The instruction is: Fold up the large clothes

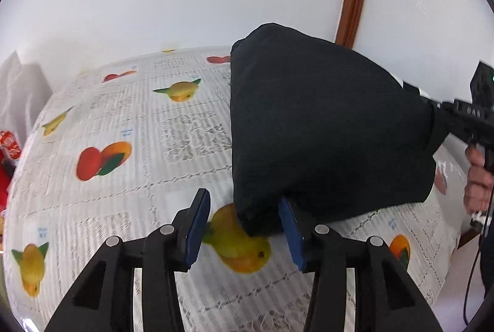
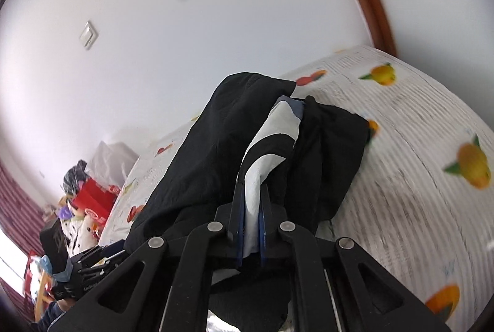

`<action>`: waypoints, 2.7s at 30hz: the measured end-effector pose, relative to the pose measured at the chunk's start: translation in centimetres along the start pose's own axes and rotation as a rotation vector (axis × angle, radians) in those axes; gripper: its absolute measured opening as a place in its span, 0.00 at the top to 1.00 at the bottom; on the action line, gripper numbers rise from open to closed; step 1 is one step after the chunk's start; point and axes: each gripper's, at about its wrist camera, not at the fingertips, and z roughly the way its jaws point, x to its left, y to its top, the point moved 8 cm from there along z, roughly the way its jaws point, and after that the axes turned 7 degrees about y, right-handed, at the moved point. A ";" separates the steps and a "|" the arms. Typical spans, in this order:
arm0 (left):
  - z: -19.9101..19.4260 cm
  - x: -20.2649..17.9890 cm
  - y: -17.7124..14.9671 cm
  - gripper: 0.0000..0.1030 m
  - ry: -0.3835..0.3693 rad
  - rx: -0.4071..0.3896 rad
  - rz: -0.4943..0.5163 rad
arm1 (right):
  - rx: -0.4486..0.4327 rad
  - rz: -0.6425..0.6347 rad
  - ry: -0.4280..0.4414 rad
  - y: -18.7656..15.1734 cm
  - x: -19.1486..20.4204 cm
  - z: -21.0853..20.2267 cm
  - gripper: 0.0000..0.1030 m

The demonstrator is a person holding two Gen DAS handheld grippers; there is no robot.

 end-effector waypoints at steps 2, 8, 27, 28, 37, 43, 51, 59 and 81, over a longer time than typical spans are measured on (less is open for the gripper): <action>1.3 -0.6 0.2 0.58 0.004 0.017 0.047 | -0.010 0.007 -0.002 -0.4 -0.1 -0.2 0.93; 2.5 -1.8 0.0 0.66 -0.018 0.041 0.062 | 0.126 0.014 -0.166 -3.2 -2.9 1.3 0.94; -0.1 -0.1 -2.1 0.81 -0.010 0.051 -0.013 | 0.306 -0.075 -0.022 1.1 -1.3 11.2 0.76; -0.2 0.4 -2.1 0.81 -0.001 0.058 -0.025 | 0.312 -0.092 -0.018 1.4 -0.8 12.1 0.76; -2.1 1.9 -2.4 0.77 0.017 0.072 -0.045 | 0.178 -0.286 -0.106 4.1 3.6 7.2 0.69; -6.2 0.9 -0.2 0.56 -0.016 -0.037 -0.048 | 0.165 -0.330 0.026 3.6 8.4 6.8 0.51; 0.0 0.6 4.1 0.47 0.029 -0.053 -0.018 | 0.302 -0.126 0.088 1.4 7.2 14.6 0.60; 4.4 0.8 2.7 0.35 0.073 0.042 -0.045 | -0.021 -0.209 0.160 0.5 8.3 7.5 0.94; -1.0 1.0 1.7 0.37 0.051 0.017 -0.095 | 0.189 -0.202 -0.276 -1.3 -0.5 7.3 0.65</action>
